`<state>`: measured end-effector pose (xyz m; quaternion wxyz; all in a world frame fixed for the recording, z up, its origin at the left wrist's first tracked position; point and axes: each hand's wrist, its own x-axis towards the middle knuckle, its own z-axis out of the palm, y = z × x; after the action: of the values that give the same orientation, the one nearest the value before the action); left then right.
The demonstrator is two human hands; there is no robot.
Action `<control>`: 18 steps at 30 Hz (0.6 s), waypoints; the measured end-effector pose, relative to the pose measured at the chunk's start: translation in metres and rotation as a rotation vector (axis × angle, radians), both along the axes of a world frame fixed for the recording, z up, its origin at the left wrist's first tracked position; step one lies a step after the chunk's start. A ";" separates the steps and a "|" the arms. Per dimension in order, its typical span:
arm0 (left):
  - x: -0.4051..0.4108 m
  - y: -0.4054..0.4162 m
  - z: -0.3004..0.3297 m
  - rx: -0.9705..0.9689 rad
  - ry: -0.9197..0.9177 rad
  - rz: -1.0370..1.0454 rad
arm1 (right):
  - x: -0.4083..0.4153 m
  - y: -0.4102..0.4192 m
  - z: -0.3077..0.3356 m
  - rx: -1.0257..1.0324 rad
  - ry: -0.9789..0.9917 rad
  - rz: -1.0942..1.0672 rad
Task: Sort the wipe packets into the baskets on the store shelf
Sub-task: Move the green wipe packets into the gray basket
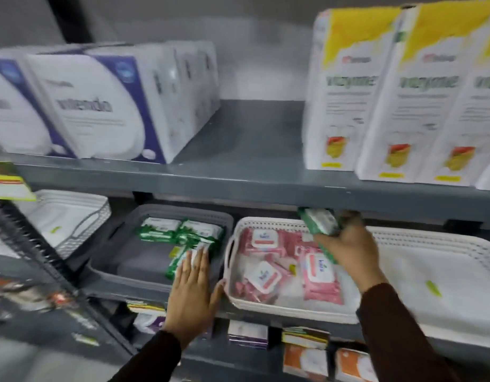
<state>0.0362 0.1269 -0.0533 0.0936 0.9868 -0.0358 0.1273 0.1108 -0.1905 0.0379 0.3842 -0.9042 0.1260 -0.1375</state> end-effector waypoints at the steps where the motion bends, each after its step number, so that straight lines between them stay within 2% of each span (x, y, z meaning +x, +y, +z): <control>1: -0.001 0.020 0.001 -0.011 0.010 0.039 | 0.003 0.031 -0.001 -0.016 0.000 0.085; 5: -0.009 0.101 -0.004 -0.031 0.074 0.142 | 0.013 0.164 -0.015 -0.145 -0.041 0.413; 10: -0.016 0.169 -0.014 -0.062 0.100 0.183 | 0.030 0.295 -0.035 -0.275 -0.071 0.697; 12: -0.017 0.178 -0.016 -0.049 0.096 0.158 | 0.039 0.325 -0.044 -0.374 -0.059 0.750; 15: -0.017 0.184 -0.019 -0.018 0.101 0.143 | 0.047 0.348 -0.061 -0.498 0.072 0.800; 18: -0.015 0.184 -0.017 -0.030 0.104 0.147 | 0.042 0.336 -0.067 -0.347 0.012 0.731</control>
<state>0.0214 0.3109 -0.0704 0.1004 0.9905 0.0434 0.0827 0.1531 0.1456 -0.0295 0.2485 -0.9417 -0.2269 -0.0058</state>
